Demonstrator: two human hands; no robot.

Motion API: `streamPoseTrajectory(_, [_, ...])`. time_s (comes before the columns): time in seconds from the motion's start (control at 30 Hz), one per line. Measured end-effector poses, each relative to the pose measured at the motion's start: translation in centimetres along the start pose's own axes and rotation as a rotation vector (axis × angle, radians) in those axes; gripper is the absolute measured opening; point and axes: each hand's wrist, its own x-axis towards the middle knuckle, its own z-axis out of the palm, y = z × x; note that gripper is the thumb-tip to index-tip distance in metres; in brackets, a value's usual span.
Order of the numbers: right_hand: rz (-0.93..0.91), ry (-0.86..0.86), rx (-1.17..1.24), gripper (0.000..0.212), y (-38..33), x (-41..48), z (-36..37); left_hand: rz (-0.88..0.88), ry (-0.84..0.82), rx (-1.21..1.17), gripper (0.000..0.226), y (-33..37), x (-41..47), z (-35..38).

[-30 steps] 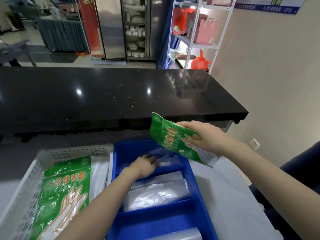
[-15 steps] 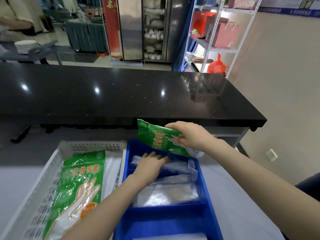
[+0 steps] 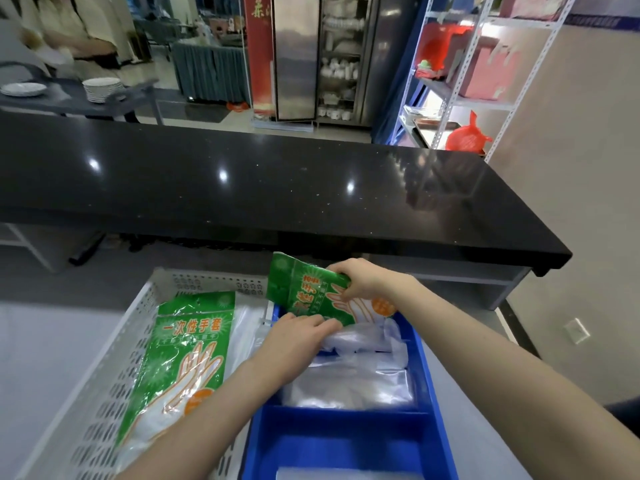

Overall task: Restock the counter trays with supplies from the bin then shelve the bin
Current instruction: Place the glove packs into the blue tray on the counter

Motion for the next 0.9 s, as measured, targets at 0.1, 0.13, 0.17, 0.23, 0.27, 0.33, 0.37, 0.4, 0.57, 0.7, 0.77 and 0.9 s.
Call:
streamPoseTrajectory(0.1, [0.059,-0.117,0.003,0.053,0.8,0.4,0.2,-0.018,-0.001,-0.008,0.04,-0.3,0.0,0.1])
streamPoseTrajectory(0.13, [0.071,-0.154,-0.012,0.053,1.0,0.5,0.0,-0.024,0.0,-0.011,0.04,-0.4,0.0,0.1])
streamPoseTrajectory(0.17, [0.083,-0.188,-0.026,0.053,1.1,0.5,-0.3,-0.026,-0.002,-0.015,0.04,-0.4,0.0,0.2])
streamPoseTrajectory(0.23, [0.112,-0.206,-0.043,0.054,1.5,0.7,-0.5,-0.021,-0.004,-0.02,0.04,-0.4,0.0,0.1])
streamPoseTrajectory(0.27, [0.124,-0.17,-0.049,0.055,1.7,0.8,-0.3,-0.019,-0.002,-0.022,0.041,-0.3,0.0,0.1])
streamPoseTrajectory(0.33, [0.137,0.008,-0.15,0.059,1.8,0.8,0.7,-0.021,0.004,-0.028,0.044,-0.2,0.1,0.1])
streamPoseTrajectory(0.37, [0.132,0.128,-0.253,0.062,1.9,0.8,1.5,-0.024,0.005,-0.028,0.045,-0.2,0.1,0.1])
streamPoseTrajectory(0.4, [0.114,0.241,-0.351,0.065,2.0,0.8,2.4,-0.025,0.003,-0.027,0.045,-0.2,0.2,0.2])
streamPoseTrajectory(0.57, [0.078,0.246,-0.477,0.063,2.9,1.0,5.1,-0.039,-0.024,-0.056,0.043,-0.5,0.0,0.2])
streamPoseTrajectory(0.7, [0.048,0.115,-0.479,0.063,3.3,1.0,5.1,-0.052,-0.011,-0.043,0.04,-0.7,-0.6,0.0])
streamPoseTrajectory(0.77, [0.044,0.131,-0.435,0.062,2.6,1.0,4.6,-0.074,-0.002,-0.039,0.041,-0.6,-0.9,-0.3])
streamPoseTrajectory(0.9, [-0.025,0.295,-0.311,0.058,-0.3,1.5,3.6,-0.123,0.033,-0.027,0.041,-1.2,-2.3,-2.0])
